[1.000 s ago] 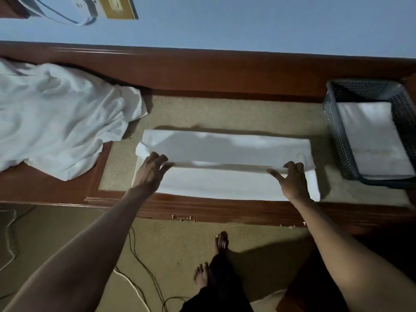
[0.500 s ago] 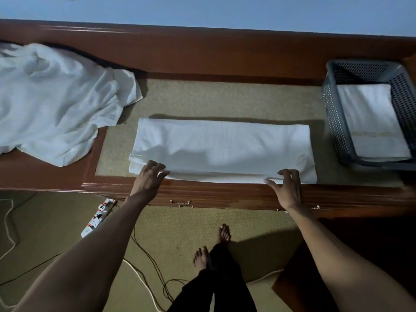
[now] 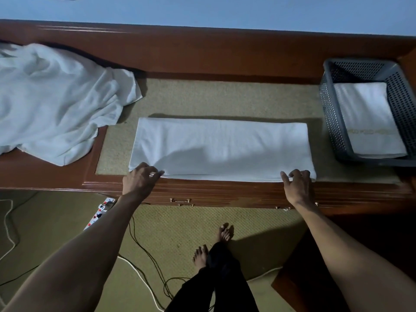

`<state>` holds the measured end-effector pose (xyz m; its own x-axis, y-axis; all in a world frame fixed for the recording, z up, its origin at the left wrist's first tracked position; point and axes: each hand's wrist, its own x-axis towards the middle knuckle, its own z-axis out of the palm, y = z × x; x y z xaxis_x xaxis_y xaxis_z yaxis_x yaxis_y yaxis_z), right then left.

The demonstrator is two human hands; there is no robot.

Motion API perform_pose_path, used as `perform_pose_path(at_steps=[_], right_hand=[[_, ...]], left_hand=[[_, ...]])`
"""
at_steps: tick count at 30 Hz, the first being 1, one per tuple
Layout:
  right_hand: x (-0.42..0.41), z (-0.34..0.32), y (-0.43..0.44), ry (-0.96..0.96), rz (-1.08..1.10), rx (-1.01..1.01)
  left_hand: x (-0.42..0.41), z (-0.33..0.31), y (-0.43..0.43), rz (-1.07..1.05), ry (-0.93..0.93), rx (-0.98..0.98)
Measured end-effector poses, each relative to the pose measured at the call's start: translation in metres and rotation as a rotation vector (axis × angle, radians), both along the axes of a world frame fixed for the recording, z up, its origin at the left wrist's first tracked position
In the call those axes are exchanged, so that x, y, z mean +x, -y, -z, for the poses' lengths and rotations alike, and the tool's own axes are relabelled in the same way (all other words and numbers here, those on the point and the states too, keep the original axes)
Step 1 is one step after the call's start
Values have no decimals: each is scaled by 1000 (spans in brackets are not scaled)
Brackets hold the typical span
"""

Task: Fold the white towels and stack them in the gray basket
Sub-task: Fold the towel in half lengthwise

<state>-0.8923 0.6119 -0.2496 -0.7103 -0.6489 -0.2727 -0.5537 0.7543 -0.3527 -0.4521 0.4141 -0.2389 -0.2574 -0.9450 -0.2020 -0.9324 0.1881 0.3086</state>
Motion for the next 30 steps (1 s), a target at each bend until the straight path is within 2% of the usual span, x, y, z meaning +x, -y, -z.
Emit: perform_pose_path(at_steps=[7,13,16,20,22,26,30], right_hand=[[-35,-11,33,-59,158,-38],[-92,5,80,-21,174,-173],[-119,14,103,-38,170,-183],[-154,36,123,60,228,-168],[-164,45,127,107,227,-223],[-179,54,132,187,265,-386],[-186,57,144,171,295,-393]], left_hand=[[-92,-18,21,22,-152,-146],[-196,4,38,179,-244,-184],[-240,23,43,253,-237,-162],[-284,44,45,348,-211,-135],[-301,54,47,394,-163,-98],[-320,70,55,449,-55,-26],[-320,81,56,444,13,-71]])
